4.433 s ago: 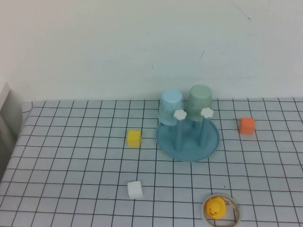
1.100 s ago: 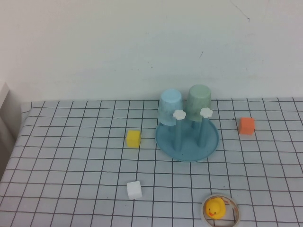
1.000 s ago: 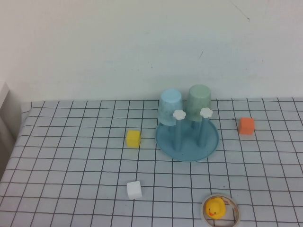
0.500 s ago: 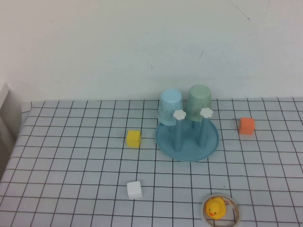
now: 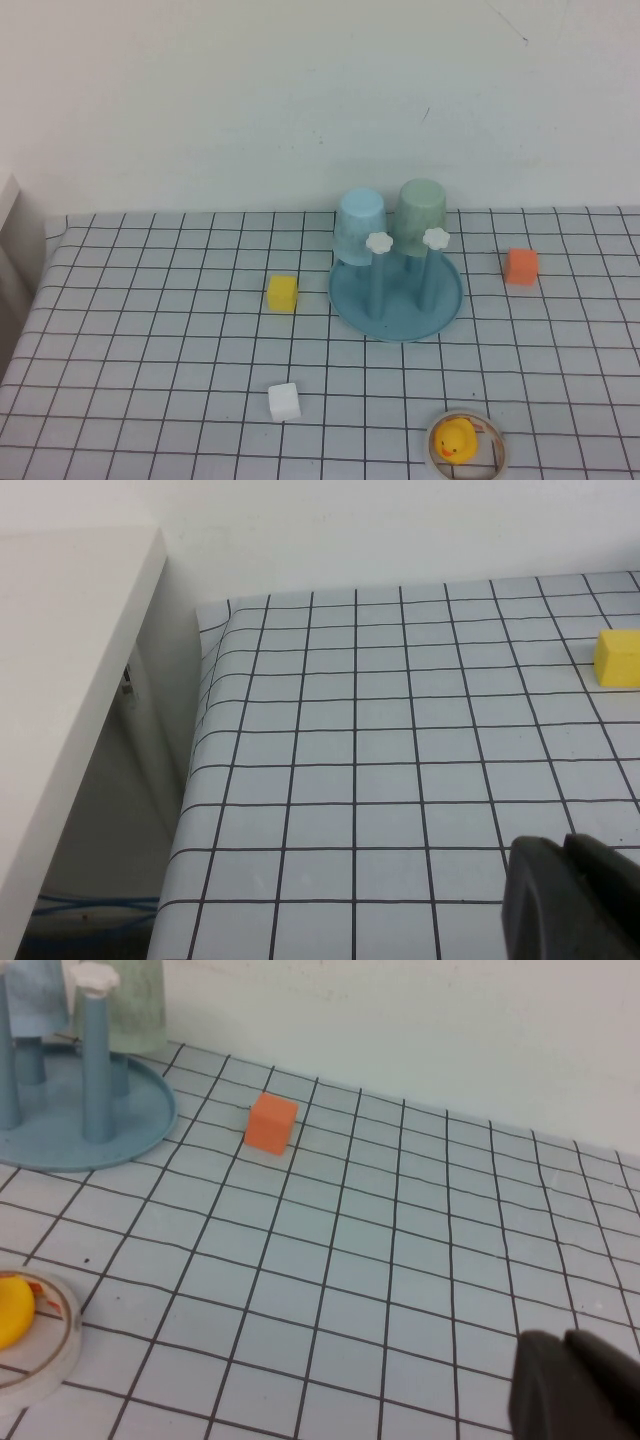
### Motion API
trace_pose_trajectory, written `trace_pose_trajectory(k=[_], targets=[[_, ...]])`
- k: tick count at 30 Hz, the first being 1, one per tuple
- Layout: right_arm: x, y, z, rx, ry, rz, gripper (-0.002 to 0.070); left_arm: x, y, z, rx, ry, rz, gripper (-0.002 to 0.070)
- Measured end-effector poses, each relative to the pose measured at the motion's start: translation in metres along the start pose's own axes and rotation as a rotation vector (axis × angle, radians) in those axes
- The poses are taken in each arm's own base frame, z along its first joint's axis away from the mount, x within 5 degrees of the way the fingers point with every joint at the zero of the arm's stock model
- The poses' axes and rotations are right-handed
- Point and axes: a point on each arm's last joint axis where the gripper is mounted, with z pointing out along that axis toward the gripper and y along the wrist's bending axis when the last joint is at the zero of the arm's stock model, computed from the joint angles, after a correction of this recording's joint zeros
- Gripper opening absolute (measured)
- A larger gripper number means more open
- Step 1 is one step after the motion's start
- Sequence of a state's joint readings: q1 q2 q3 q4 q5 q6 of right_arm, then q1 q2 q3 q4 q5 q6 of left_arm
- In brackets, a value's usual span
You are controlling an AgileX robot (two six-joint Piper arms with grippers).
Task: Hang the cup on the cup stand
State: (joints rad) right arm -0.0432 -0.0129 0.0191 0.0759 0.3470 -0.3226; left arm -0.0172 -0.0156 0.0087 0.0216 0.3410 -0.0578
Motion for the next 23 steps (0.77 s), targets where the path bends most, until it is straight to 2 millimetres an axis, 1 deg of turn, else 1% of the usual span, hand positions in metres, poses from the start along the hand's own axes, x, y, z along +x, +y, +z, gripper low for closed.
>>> trace_pose_trajectory(k=[7, 15, 23], targets=[[0.0001, 0.0, 0.0, -0.001, 0.002, 0.002, -0.0001, 0.0, 0.0, 0.0, 0.0, 0.0, 0.0, -0.0001], [0.0014, -0.0048, -0.0001, 0.053, 0.014, 0.079, -0.0001, 0.0, 0.0, 0.0, 0.0, 0.0, 0.0, -0.0001], [0.0011, -0.0055, -0.0004, 0.06, 0.013, 0.086, -0.0001, 0.0, 0.0, 0.0, 0.0, 0.0, 0.0, -0.0001]])
